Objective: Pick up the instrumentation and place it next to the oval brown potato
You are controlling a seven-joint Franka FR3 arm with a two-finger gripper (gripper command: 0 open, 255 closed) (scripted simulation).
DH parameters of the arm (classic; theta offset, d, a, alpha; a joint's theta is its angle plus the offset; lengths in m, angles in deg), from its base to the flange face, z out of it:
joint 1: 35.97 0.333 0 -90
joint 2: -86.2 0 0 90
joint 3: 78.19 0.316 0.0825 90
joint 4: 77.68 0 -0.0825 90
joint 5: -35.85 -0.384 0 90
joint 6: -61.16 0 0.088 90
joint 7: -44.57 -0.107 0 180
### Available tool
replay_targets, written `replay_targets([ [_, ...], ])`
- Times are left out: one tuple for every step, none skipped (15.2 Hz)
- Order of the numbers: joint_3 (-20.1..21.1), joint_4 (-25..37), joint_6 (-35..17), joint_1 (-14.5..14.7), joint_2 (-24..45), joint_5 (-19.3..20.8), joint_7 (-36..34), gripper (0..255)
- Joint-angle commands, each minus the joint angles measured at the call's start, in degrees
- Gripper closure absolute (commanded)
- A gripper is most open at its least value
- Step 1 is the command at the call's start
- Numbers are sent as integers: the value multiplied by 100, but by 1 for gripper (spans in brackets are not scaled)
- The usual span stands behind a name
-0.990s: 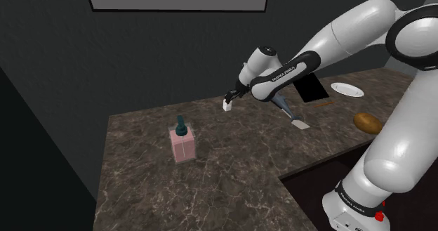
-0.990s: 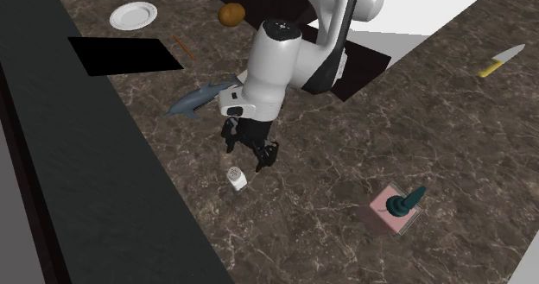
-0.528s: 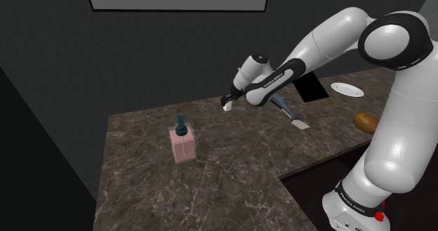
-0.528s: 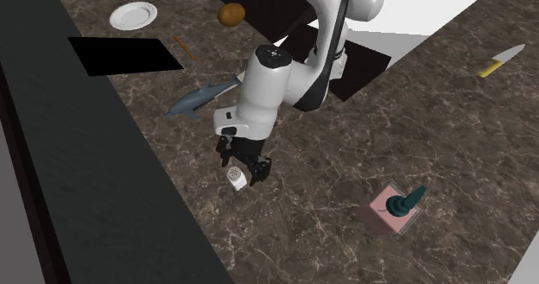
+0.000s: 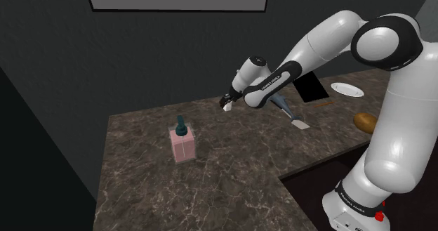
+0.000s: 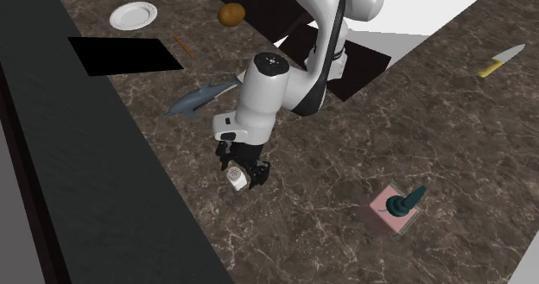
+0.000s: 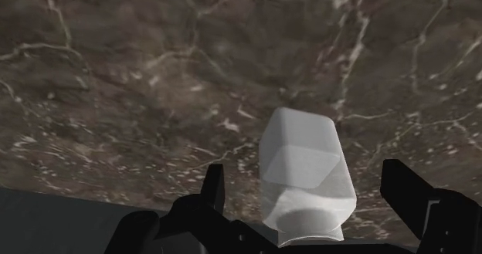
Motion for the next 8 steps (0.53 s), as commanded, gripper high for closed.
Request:
replay_targets([
  [-1,1,-1,1,2,1,-1,0],
  [-1,1,-1,1,2,1,-1,255],
  [-1,1,-1,1,2,1,-1,255],
  [-1,1,-1,1,2,1,-1,255],
  [0,0,-1,0,1,0,0,255],
  [0,1,-1,0,1,0,0,255],
  [0,1,-1,0,1,0,0,255],
  [0,0,-1,0,1,0,0,255],
])
